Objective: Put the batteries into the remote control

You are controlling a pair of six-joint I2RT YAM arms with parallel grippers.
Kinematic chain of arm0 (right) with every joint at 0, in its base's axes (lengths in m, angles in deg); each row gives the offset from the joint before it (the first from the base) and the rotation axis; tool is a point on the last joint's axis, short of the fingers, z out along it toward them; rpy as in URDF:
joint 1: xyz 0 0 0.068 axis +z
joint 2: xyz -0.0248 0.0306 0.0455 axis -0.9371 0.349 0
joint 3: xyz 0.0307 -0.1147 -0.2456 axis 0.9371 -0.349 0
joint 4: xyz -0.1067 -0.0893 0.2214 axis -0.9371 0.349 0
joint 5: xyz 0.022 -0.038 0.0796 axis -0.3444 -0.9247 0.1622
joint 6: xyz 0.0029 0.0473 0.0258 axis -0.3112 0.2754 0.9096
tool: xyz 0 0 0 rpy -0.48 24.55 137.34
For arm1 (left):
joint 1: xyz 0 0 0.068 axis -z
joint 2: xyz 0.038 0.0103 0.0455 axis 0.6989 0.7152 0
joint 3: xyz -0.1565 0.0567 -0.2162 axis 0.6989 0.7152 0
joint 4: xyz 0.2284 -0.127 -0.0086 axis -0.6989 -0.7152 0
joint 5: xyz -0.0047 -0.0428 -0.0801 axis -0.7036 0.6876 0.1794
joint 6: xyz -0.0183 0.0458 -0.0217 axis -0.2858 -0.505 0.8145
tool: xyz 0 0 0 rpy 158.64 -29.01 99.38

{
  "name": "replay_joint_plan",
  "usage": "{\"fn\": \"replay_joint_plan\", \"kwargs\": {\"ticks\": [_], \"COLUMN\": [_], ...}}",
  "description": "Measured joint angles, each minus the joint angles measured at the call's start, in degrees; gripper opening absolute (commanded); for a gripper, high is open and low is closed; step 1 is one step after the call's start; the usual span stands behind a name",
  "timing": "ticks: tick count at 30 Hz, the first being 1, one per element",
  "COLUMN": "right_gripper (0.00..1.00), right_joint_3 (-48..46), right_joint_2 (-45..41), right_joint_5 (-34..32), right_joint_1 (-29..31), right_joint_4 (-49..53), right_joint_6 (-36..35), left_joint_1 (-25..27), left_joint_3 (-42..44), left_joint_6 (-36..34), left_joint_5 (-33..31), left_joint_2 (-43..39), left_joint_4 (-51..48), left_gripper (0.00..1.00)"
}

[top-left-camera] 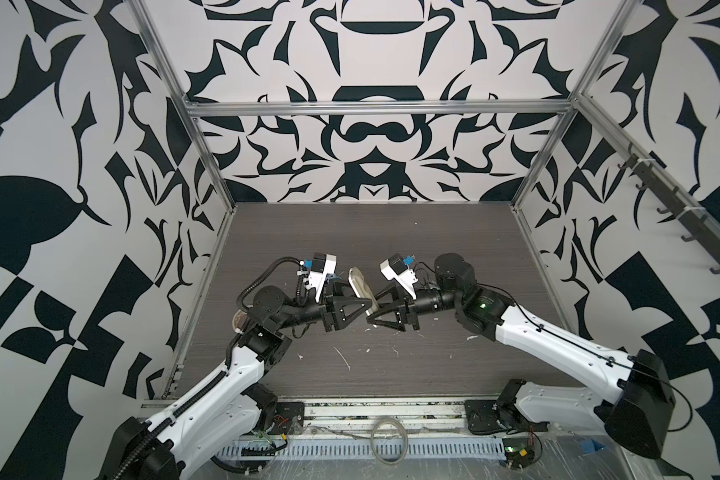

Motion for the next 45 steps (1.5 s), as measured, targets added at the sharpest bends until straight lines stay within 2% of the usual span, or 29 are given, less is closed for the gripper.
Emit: {"fn": "replay_joint_plan", "kwargs": {"ticks": [8,10,13,15,21,32,45], "right_gripper": [0.14,0.21,0.41,0.5,0.65,0.72,0.73], "right_joint_3": [0.0,0.0,0.0,0.0,0.0,0.0,-0.1], "right_joint_2": [0.0,0.0,0.0,0.0,0.7,1.4,-1.9], "right_joint_5": [0.2,0.1,-0.1,-0.3,-0.5,-2.5,-7.4], "right_joint_1": [0.0,0.0,0.0,0.1,0.1,0.1,0.1], "right_joint_4": [-0.2,-0.2,-0.2,-0.2,-0.2,1.0,5.7], "right_joint_6": [0.2,0.2,0.2,0.2,0.7,0.6,-4.5], "left_joint_1": [0.0,0.0,0.0,0.0,0.0,0.0,0.0], "left_joint_3": [0.0,0.0,0.0,0.0,0.0,0.0,-3.9], "left_joint_6": [0.2,0.1,0.0,-0.1,-0.8,-1.5,-7.0], "left_joint_5": [0.0,-0.1,-0.2,-0.4,-0.9,-3.3,-14.6], "left_joint_2": [-0.2,-0.4,-0.7,-0.9,-1.1,-2.5,-6.2], "left_joint_4": [-0.1,-0.2,-0.7,-0.9,-2.0,-5.9,-24.9], "left_gripper": [0.38,0.34,0.29,0.24,0.18,0.15,0.14]}}
